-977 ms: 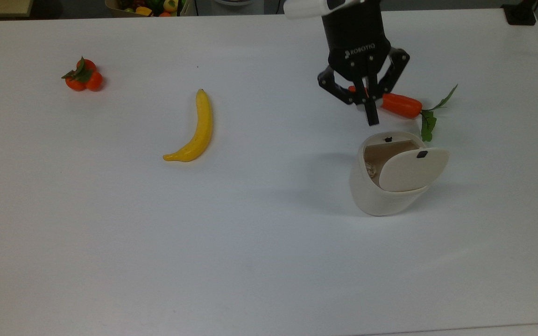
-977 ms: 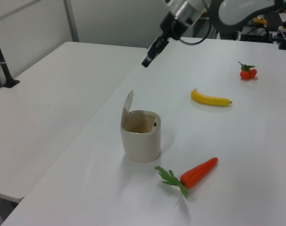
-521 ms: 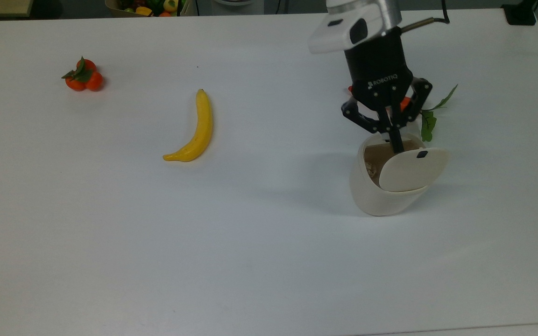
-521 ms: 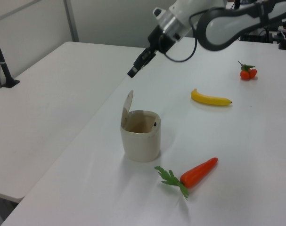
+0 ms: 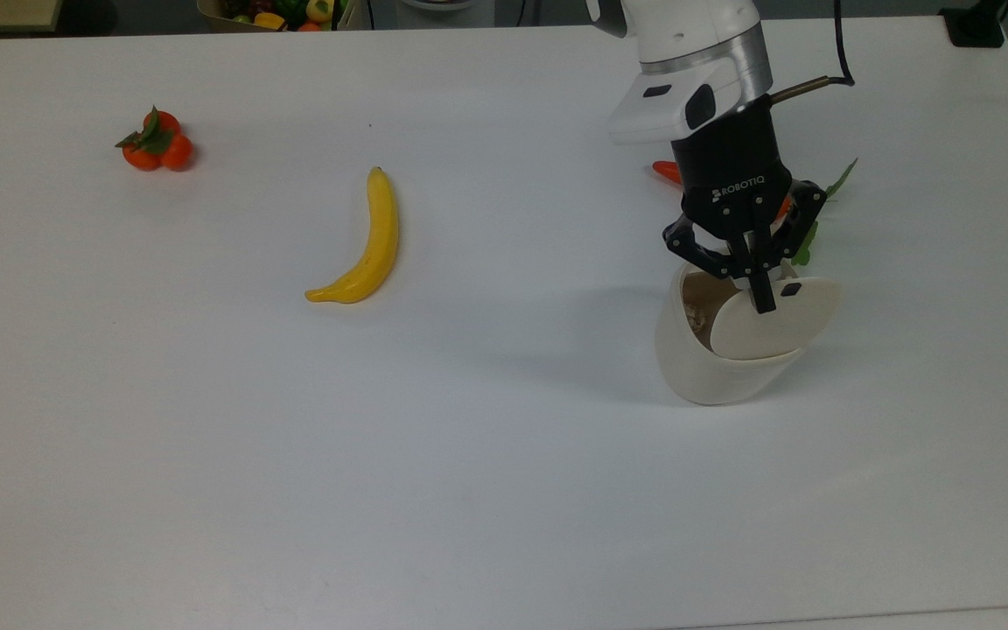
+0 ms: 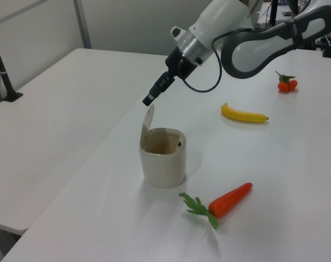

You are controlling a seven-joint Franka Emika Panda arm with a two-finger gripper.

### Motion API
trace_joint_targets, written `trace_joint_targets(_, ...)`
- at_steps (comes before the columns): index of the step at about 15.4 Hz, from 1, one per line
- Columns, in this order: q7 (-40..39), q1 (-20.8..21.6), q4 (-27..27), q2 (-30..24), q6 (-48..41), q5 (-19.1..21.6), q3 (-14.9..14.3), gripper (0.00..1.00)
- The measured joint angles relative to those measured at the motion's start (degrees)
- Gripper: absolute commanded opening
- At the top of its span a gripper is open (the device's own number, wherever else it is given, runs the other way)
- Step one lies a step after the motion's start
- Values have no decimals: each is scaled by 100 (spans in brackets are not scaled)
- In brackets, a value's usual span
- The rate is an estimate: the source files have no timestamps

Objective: Close garbage bin
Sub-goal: 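Push the raised lid down onto the bin rim with the gripper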

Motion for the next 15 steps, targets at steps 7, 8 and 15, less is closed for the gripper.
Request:
trace_joint_targets(7, 0, -9, 17, 5, -39, -42, 144, 0)
trace_joint_targets(8, 0, -13, 17, -4, -139, -42, 189, 0)
trace_joint_targets(15, 0, -69, -26, -55, -881, -43, 253, 0)
